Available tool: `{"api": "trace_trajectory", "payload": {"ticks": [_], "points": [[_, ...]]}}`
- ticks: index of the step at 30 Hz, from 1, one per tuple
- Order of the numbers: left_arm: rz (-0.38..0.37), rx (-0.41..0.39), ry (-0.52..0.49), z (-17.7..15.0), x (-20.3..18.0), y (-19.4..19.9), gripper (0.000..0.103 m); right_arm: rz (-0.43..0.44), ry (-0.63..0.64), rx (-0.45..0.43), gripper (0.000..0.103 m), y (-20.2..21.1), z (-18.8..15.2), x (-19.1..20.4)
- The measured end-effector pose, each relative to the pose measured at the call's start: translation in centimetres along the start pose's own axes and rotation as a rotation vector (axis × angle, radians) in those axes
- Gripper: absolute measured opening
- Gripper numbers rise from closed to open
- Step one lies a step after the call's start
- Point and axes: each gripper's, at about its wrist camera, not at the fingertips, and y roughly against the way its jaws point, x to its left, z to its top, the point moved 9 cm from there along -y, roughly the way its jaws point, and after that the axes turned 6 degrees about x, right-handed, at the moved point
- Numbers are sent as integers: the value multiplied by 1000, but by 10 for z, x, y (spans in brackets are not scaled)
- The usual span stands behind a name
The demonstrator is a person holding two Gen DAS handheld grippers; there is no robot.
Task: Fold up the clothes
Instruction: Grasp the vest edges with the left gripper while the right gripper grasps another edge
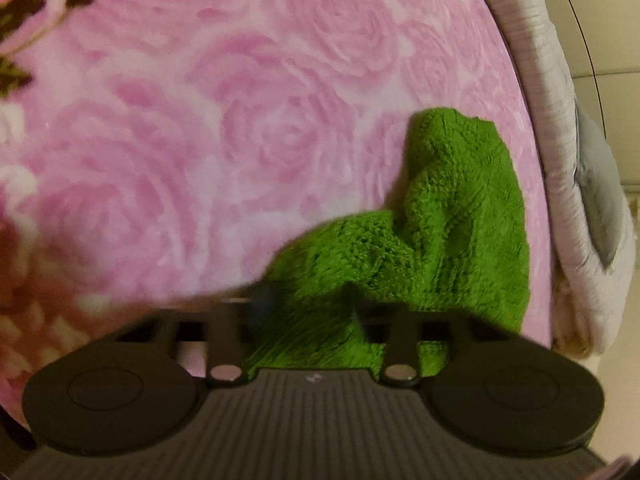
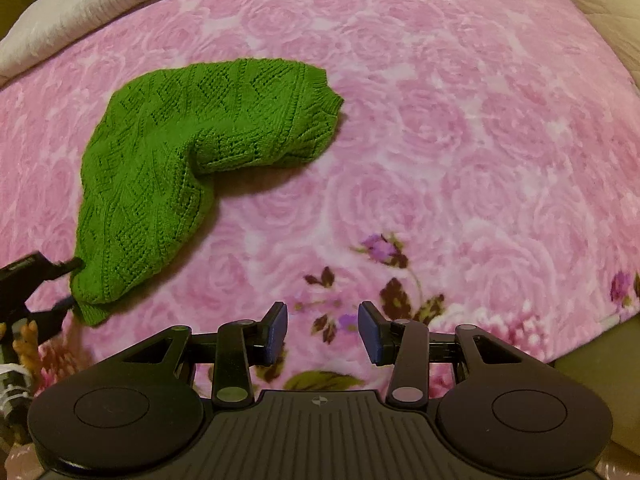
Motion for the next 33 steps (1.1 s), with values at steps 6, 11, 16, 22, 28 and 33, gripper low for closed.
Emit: {"api": "trace_trajectory", "payload": {"ticks": [6,11,16,22,28,33], "points": [[-41,-237,-385,-10,-95,78,10,20,23,-22,43,10,13,-14],[-256,-306,-923,-90,-218,165,9,20,11,-81,43,31,31,-42],[-195,64,-1028,-183,-196,115,15,11,-21,-116,43,48,41,-78],[-39,190,-765,-190,-119,90,14,44,9,-63,44,37,23,-85],[51,132,-625,-167,-84,90,15,188,17,56,46,-2,-11,-55],[59,125,-557,-142,-67,90,17,299,-128,166,47,-43,-42,-50]]}}
